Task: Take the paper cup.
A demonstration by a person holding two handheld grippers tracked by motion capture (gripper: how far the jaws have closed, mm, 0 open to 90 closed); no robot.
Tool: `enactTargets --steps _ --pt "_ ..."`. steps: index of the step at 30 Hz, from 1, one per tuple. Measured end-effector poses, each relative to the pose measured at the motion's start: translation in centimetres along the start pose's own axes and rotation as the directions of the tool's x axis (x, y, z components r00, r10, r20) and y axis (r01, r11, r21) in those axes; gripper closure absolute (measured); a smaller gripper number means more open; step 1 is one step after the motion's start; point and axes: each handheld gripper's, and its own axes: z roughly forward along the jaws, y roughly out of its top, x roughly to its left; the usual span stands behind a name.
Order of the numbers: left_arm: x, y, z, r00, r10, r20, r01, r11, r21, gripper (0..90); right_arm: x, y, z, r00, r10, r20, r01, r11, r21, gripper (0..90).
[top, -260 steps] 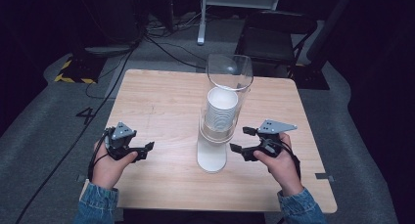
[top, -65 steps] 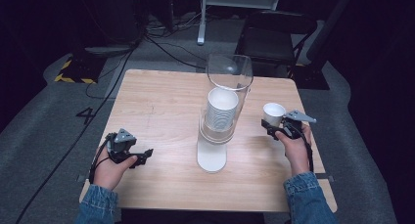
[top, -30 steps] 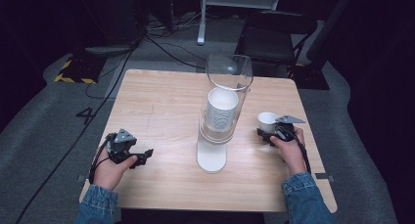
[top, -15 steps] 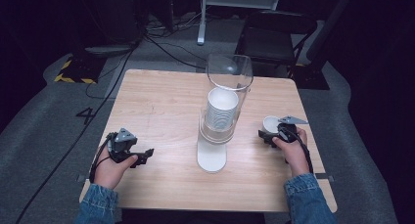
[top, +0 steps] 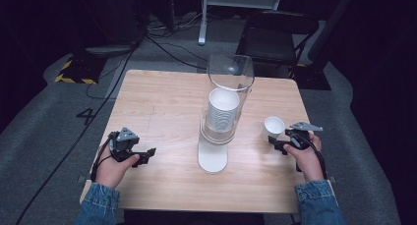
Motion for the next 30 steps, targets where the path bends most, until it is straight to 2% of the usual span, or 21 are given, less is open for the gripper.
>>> enactTargets --steps 4,8,11,14,17,18,24,28,30 --pt "-0.4 -0.1 -0.3 0.9999 0.014 -0.002 -0.014 0.9999 0.001 21.2 0.5 0.2 -1.8 0.9989 -0.042 -0.022 0.041 0.999 -0.032 15.8" --pt "-0.6 -0.2 -0.7 0.9993 0.020 0.031 -0.019 0.9996 -0.022 21.3 1.4 0.5 -3.4 0.9975 -0.055 -0.044 0.053 0.997 -0.054 16.0" --pt "-0.8 -0.3 -1.1 0.9991 0.031 0.029 -0.030 0.9991 -0.029 21.5 2.4 0.8 -4.5 0.9945 -0.081 -0.066 0.076 0.994 -0.076 16.1" --pt "-1.1 -0.3 -1.4 0.9984 0.028 0.049 -0.027 0.9990 -0.035 21.5 3.4 1.0 -5.3 0.9895 -0.099 -0.106 0.089 0.992 -0.095 16.1" --pt "-1.4 -0.2 -1.4 0.9949 0.012 0.100 -0.007 0.9986 -0.052 21.5 4.7 1.1 -5.8 0.9787 -0.097 -0.181 0.078 0.991 -0.106 16.6" --pt "-1.5 -0.1 -1.5 0.9938 0.020 0.110 -0.015 0.9984 -0.054 21.6 5.1 1.1 -5.9 0.9755 -0.101 -0.196 0.082 0.991 -0.103 17.0" --pt "-2.1 0.1 -1.7 0.9901 0.041 0.134 -0.031 0.9966 -0.076 21.5 7.9 1.2 -5.8 0.9525 -0.150 -0.265 0.124 0.986 -0.111 17.6" --pt "-2.2 0.0 -1.6 0.9908 0.065 0.118 -0.059 0.9967 -0.057 21.4 9.6 1.1 -5.1 0.9260 -0.161 -0.341 0.132 0.985 -0.109 18.7" --pt "-2.1 -0.2 -1.2 0.9914 0.095 0.090 -0.093 0.9952 -0.029 21.2 10.1 0.9 -4.6 0.9206 -0.167 -0.353 0.140 0.985 -0.100 19.8"
